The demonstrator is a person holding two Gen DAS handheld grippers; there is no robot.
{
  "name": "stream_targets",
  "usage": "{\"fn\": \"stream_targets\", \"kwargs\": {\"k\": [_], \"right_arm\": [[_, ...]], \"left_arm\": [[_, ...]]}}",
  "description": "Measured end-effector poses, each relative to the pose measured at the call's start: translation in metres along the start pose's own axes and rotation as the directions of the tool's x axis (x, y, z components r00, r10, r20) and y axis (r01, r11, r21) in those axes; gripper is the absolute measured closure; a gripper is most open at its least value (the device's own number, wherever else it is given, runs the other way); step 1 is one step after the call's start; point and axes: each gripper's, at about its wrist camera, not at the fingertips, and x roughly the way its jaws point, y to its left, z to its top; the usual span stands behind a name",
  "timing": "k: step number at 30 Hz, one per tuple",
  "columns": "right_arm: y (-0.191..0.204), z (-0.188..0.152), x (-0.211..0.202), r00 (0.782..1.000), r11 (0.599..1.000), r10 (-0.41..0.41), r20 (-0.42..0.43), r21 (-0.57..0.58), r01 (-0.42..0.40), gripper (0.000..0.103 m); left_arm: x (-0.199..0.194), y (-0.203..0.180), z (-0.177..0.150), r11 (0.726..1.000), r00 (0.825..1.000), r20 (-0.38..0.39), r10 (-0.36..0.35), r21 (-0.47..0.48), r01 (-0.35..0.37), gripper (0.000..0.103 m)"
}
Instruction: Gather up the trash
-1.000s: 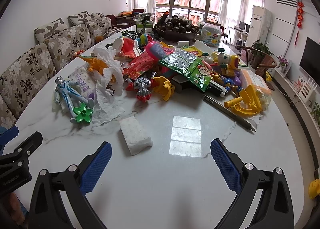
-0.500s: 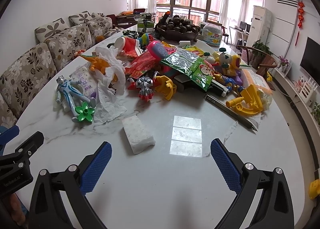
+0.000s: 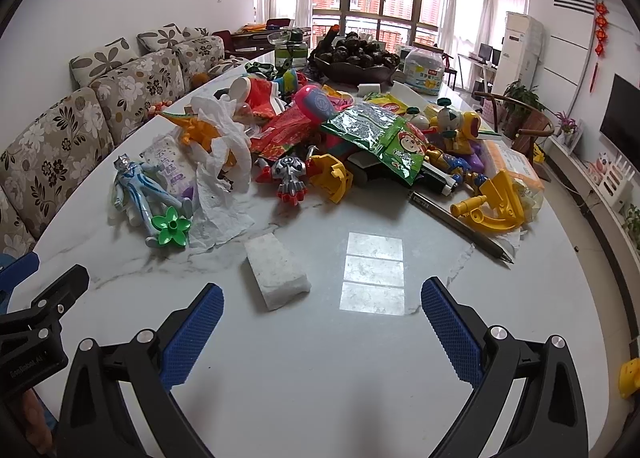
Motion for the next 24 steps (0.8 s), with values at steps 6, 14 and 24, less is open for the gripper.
{"fn": "stream_targets", "kwargs": {"k": [6, 14, 24], "right_arm": [[0.004, 0.003, 0.000, 1.000, 1.000, 0.003, -0.005, 0.013, -0.003, 0.005], [0.012, 0.007, 0.004, 1.000, 1.000, 0.010, -0.013, 0.007, -0.010, 0.005], [0.013, 0.014, 0.025, 0.996, 0.996, 0.079, -0.028, -0.029, -0.080, 0.005]], "left_arm": [[-0.001, 0.000, 0.000, 1.000, 1.000, 0.010, -0.005, -0.007, 0.005, 0.009], [-0.001, 0.001, 0.000, 1.000, 1.000, 0.016, -0.013, -0.016, 0.013, 0.009], [0.000, 0.001, -0.005, 0.998, 0.999, -0.017, 0.051, 0.045, -0.050, 0.009]]}}
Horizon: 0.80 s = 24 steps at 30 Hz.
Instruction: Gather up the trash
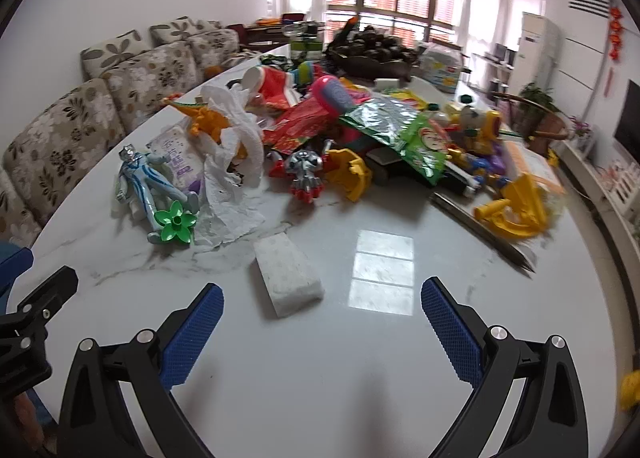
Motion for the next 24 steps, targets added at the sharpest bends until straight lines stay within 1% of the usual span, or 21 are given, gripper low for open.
{"fn": "stream_targets", "kwargs": {"k": [4, 6, 8, 9, 10, 11, 12, 13, 14, 15, 16, 18, 20, 21, 24], "right_arm": [[0.001, 0.014, 0.033, 0.992, 0.995, 0.081, -0.096, -0.042, -0.085, 0.005], [0.004, 0.017, 0.049, 0.982, 0.990, 0.123, -0.145, -0.047, -0.131, 0.005], [0.007, 0.017, 0.058, 0.973, 0.985, 0.156, -0.172, -0.048, -0.167, 0.005], [0.009, 0.017, 0.059, 0.974, 0.983, 0.160, -0.162, -0.059, -0.171, 0.009], [0.014, 0.017, 0.058, 0.983, 0.985, 0.124, -0.135, -0.103, -0.138, 0.021], [0.014, 0.016, 0.056, 0.981, 0.982, 0.146, -0.129, -0.100, -0.159, 0.034], [0.013, 0.019, 0.051, 0.980, 0.983, 0.149, -0.130, -0.088, -0.161, 0.076], [0.011, 0.020, 0.050, 0.978, 0.985, 0.145, -0.150, -0.071, -0.157, 0.073], [0.005, 0.020, 0.046, 0.973, 0.983, 0.174, -0.153, -0.037, -0.181, 0.075], [0.001, 0.021, 0.040, 0.968, 0.977, 0.207, -0.140, -0.017, -0.212, 0.075], [-0.006, 0.018, 0.027, 0.961, 0.968, 0.251, -0.116, 0.004, -0.252, 0.075], [-0.023, 0.008, -0.006, 0.956, 0.958, 0.287, -0.060, 0.016, -0.286, 0.074], [-0.034, -0.001, -0.026, 0.955, 0.956, 0.294, -0.027, 0.022, -0.294, 0.074], [-0.046, -0.010, -0.040, 0.954, 0.953, 0.300, -0.014, 0.035, -0.300, 0.074], [-0.073, -0.027, -0.059, 0.959, 0.957, 0.282, 0.009, 0.060, -0.282, 0.073]], "left_arm": [[-0.002, 0.002, -0.003, 0.999, 0.999, 0.015, -0.028, -0.022, 0.028, 0.009], [-0.004, 0.003, -0.005, 0.999, 0.999, 0.025, -0.036, -0.033, 0.037, 0.009], [-0.005, 0.005, -0.005, 0.999, 0.999, 0.015, -0.037, -0.036, 0.037, 0.009], [-0.005, 0.005, -0.005, 0.999, 0.999, 0.010, -0.035, -0.035, 0.036, 0.009], [-0.005, 0.006, -0.006, 0.999, 0.999, 0.004, -0.033, -0.034, 0.033, 0.009], [-0.004, 0.006, -0.005, 0.999, 0.999, 0.002, -0.033, -0.034, 0.033, 0.009], [-0.004, 0.006, -0.005, 0.999, 1.000, -0.001, -0.029, -0.032, 0.029, 0.009], [-0.003, 0.006, -0.005, 0.999, 0.999, -0.004, -0.031, -0.033, 0.031, 0.009], [-0.003, 0.005, -0.004, 0.999, 0.999, -0.008, -0.037, -0.034, 0.037, 0.009], [-0.003, 0.004, -0.004, 0.999, 0.999, -0.012, -0.042, -0.032, 0.042, 0.009], [-0.004, 0.002, -0.003, 0.998, 0.998, -0.010, -0.055, -0.028, 0.055, 0.009], [-0.004, -0.004, -0.001, 0.996, 0.996, 0.000, -0.086, -0.011, 0.086, 0.009], [0.000, -0.012, 0.003, 0.993, 0.993, 0.000, -0.117, 0.011, 0.117, 0.009], [0.004, -0.017, 0.007, 0.992, 0.992, 0.002, -0.125, 0.016, 0.125, 0.009], [0.024, -0.032, 0.025, 0.991, 0.991, -0.021, -0.132, -0.024, 0.132, 0.009]]}}
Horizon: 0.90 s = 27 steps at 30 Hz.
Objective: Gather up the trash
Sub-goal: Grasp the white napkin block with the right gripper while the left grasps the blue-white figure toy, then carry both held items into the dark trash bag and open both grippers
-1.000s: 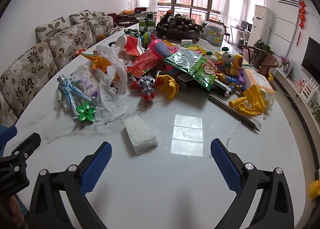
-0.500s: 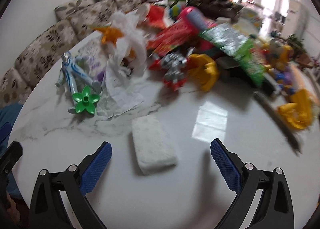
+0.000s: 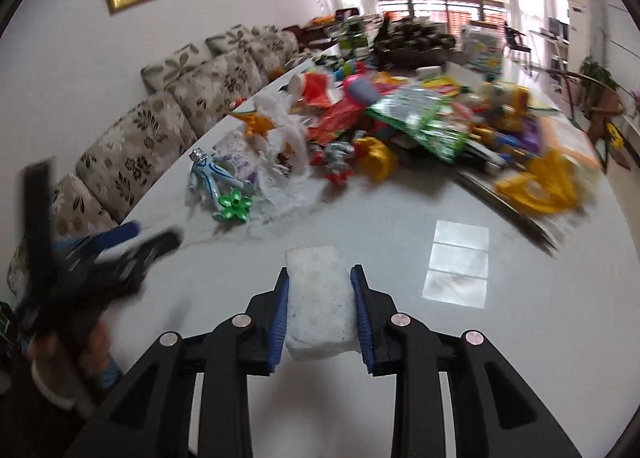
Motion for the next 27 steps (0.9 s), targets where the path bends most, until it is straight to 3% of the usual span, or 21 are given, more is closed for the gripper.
{"fn": "stream_targets", "kwargs": {"k": [5, 8, 11, 12, 13, 14, 16, 18, 19, 21, 24, 27], "right_arm": [[-0.023, -0.025, -0.020, 1.000, 1.000, -0.016, 0.007, 0.025, 0.016, 0.072], [-0.026, -0.029, -0.017, 1.000, 0.999, -0.001, 0.005, 0.041, 0.001, 0.072], [-0.028, -0.032, -0.015, 1.000, 0.998, 0.017, 0.004, 0.053, -0.018, 0.072], [-0.028, -0.033, -0.015, 1.000, 0.998, 0.026, 0.004, 0.056, -0.027, 0.072], [-0.027, -0.035, -0.015, 1.000, 0.998, 0.029, 0.005, 0.057, -0.029, 0.072], [-0.025, -0.037, -0.017, 1.000, 0.998, 0.028, 0.007, 0.057, -0.029, 0.072], [-0.019, -0.040, -0.017, 1.000, 0.998, 0.030, 0.008, 0.048, -0.031, 0.072], [-0.011, -0.042, -0.020, 0.999, 0.998, 0.041, 0.015, 0.042, -0.042, 0.072], [-0.007, -0.043, -0.023, 0.999, 0.998, 0.048, 0.018, 0.039, -0.049, 0.072], [0.003, -0.043, -0.027, 0.998, 0.998, 0.061, 0.031, 0.032, -0.062, 0.072], [0.016, -0.047, -0.039, 0.992, 0.993, 0.114, 0.049, 0.026, -0.116, 0.072], [0.040, -0.066, -0.057, 0.979, 0.980, 0.199, 0.034, 0.007, -0.200, 0.072]], "left_arm": [[0.037, -0.003, 0.037, 0.983, 0.995, -0.033, 0.094, -0.153, -0.097, 0.009], [0.075, 0.018, 0.054, 0.931, 0.985, -0.119, 0.126, -0.329, -0.159, 0.009], [0.110, 0.031, 0.064, 0.893, 0.966, -0.194, 0.172, -0.383, -0.236, 0.009], [0.114, 0.030, 0.068, 0.895, 0.964, -0.182, 0.194, -0.369, -0.250, 0.013], [0.111, 0.029, 0.070, 0.907, 0.974, -0.153, 0.169, -0.363, -0.214, 0.037], [0.106, 0.027, 0.072, 0.919, 0.984, -0.137, 0.110, -0.364, -0.153, 0.046], [0.082, 0.017, 0.073, 0.943, 0.989, -0.079, 0.126, -0.302, -0.144, 0.047], [0.038, -0.004, 0.066, 0.976, 0.984, 0.066, 0.163, -0.156, -0.152, 0.047], [0.013, -0.012, 0.060, 0.987, 0.983, 0.128, 0.135, -0.103, -0.122, 0.048], [-0.039, -0.018, 0.042, 1.000, 0.978, 0.207, 0.003, -0.028, 0.002, 0.048], [-0.102, -0.026, 0.004, 0.989, 0.959, 0.255, -0.125, 0.109, 0.100, 0.048], [-0.160, -0.032, -0.056, 0.951, 0.938, 0.260, -0.229, 0.263, 0.160, 0.048]]}}
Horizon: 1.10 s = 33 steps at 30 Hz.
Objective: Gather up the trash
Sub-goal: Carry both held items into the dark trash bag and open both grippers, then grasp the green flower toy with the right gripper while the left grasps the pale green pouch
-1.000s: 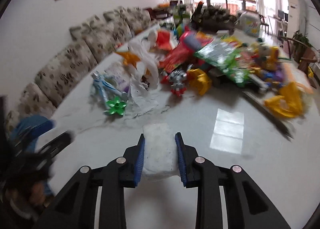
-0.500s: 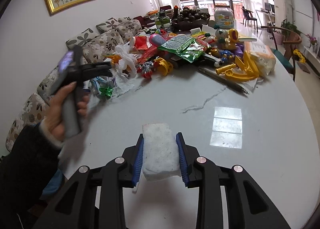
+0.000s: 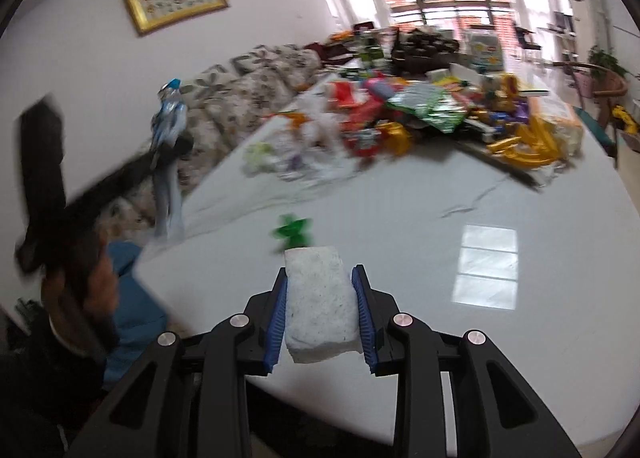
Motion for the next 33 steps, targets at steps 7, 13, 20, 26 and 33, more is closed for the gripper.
{"fn": "stream_targets", "kwargs": {"k": [7, 13, 20, 26, 33], "right_arm": [[0.044, -0.091, -0.002, 0.977, 0.995, 0.056, -0.205, -0.075, -0.073, 0.071], [0.030, -0.155, 0.071, 0.906, 0.995, -0.012, -0.422, -0.093, -0.031, 0.061], [-0.024, -0.189, 0.138, 0.802, 0.998, -0.053, -0.595, -0.014, 0.056, 0.030], [0.013, -0.107, 0.047, 0.930, 0.989, 0.030, -0.367, -0.126, -0.081, 0.026], [0.026, 0.031, 0.079, 0.990, 0.978, -0.057, -0.130, -0.208, 0.029, 0.026]], "left_arm": [[-0.057, -0.030, -0.135, 0.986, 0.970, -0.210, -0.126, 0.085, 0.146, 0.048], [0.014, -0.022, -0.230, 0.982, 0.838, -0.528, -0.137, 0.040, 0.186, 0.043], [0.108, -0.003, -0.314, 0.991, 0.642, -0.766, -0.030, 0.061, 0.119, 0.016], [0.068, 0.016, -0.273, 0.993, 0.737, -0.671, -0.079, 0.016, 0.121, 0.016], [0.034, 0.027, -0.201, 0.993, 0.871, -0.475, -0.122, -0.053, 0.110, 0.014]]}}
